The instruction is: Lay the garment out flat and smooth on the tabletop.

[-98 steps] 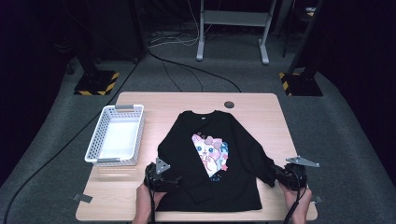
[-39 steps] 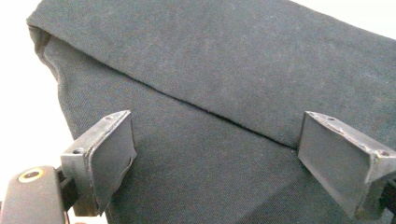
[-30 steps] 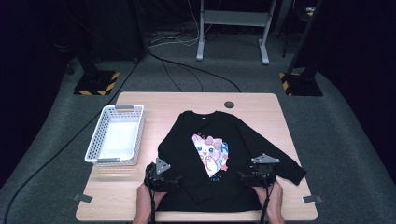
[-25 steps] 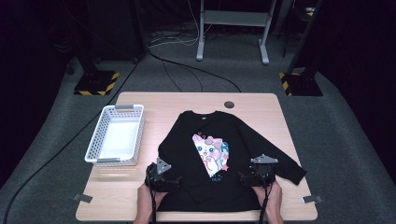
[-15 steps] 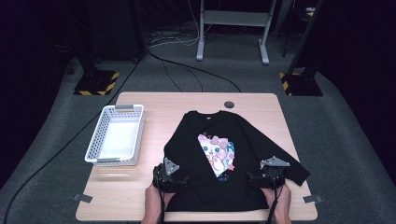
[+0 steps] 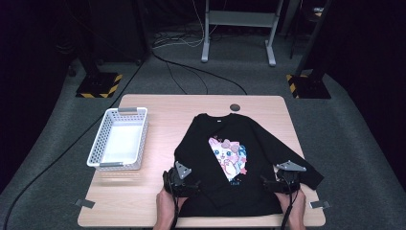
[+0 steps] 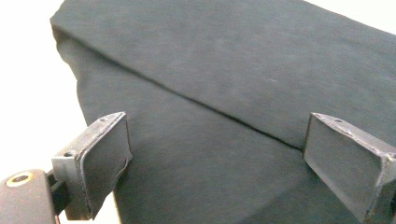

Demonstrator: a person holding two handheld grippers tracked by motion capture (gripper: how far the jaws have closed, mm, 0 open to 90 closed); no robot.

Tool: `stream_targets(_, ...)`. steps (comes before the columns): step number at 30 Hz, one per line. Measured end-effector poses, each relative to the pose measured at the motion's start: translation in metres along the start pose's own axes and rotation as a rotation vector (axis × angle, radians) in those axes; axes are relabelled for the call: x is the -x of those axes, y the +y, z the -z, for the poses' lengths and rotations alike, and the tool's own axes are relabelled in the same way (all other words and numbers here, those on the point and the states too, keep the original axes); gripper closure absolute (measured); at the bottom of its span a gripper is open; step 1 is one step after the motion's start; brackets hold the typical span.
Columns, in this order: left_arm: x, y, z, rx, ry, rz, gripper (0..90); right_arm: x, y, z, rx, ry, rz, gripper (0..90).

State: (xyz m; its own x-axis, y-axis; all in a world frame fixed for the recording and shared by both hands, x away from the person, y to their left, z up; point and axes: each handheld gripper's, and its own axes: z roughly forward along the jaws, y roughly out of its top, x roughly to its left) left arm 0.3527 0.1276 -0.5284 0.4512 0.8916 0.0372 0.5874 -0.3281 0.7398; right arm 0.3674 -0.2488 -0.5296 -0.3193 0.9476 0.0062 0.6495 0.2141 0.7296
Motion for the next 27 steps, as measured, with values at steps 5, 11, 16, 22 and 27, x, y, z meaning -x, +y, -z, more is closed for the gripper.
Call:
stream_targets(5,0.015,0.011,0.011,0.043,-0.009,0.02,8.5,0.0,-0.001,0.0,0.004,-0.001,-0.003,4.2)
stream_targets(11,0.055,0.026,0.01,0.012,-0.133,-0.04,9.1,0.0,-0.001,0.001,0.007,-0.003,-0.006,4.7)
stream_targets(16,0.083,0.034,0.0,-0.027,-0.182,-0.08,10.9,0.0,-0.001,0.001,0.008,-0.004,-0.006,4.9)
stream_targets(22,0.105,0.037,-0.008,-0.055,-0.188,-0.12,14.5,0.0,-0.001,0.001,0.01,-0.004,-0.009,5.3)
stream_targets(27,0.114,0.034,-0.014,-0.08,-0.197,-0.153,23.8,0.0,-0.001,0.001,0.011,-0.006,-0.01,5.7)
